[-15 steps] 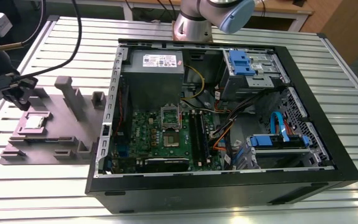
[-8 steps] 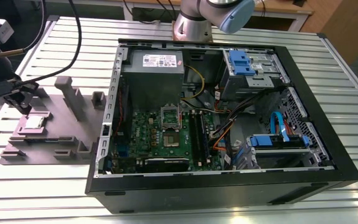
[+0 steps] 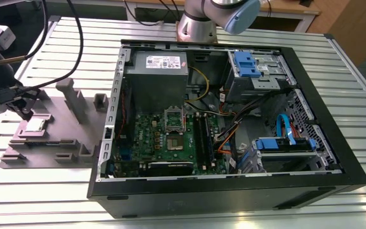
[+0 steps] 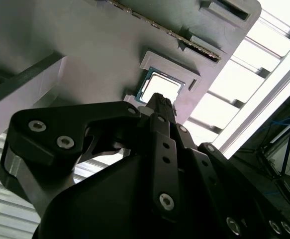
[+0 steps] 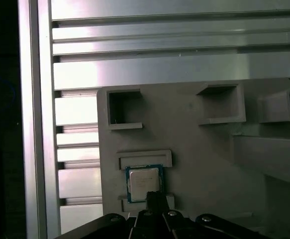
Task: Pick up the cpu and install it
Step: 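Reach for the cpu, then pick up the cpu and move it towards the insertion slot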
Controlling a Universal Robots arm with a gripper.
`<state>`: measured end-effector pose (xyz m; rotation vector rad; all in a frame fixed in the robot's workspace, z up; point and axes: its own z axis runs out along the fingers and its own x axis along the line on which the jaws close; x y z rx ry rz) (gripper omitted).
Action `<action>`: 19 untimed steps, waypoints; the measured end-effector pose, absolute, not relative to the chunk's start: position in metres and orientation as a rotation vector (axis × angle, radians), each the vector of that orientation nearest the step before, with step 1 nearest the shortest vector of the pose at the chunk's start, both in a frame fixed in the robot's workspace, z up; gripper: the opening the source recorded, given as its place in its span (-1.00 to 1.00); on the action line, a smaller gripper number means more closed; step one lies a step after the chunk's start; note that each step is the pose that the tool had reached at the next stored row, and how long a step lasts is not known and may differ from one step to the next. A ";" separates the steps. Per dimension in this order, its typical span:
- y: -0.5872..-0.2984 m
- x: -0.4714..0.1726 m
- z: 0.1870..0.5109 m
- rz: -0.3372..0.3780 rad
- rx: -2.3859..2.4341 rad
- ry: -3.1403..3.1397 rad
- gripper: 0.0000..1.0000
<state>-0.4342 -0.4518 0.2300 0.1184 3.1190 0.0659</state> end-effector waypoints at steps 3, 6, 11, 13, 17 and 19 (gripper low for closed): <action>-0.452 -0.434 0.230 0.066 0.118 3.119 -0.80; -0.452 -0.434 0.229 0.066 0.118 3.118 -0.80; -0.452 -0.435 0.229 0.066 0.118 3.119 -0.80; -0.452 -0.435 0.229 0.066 0.118 3.119 -0.80; -0.452 -0.435 0.229 0.066 0.118 3.119 -0.80; -0.452 -0.435 0.229 0.066 0.118 3.119 -0.77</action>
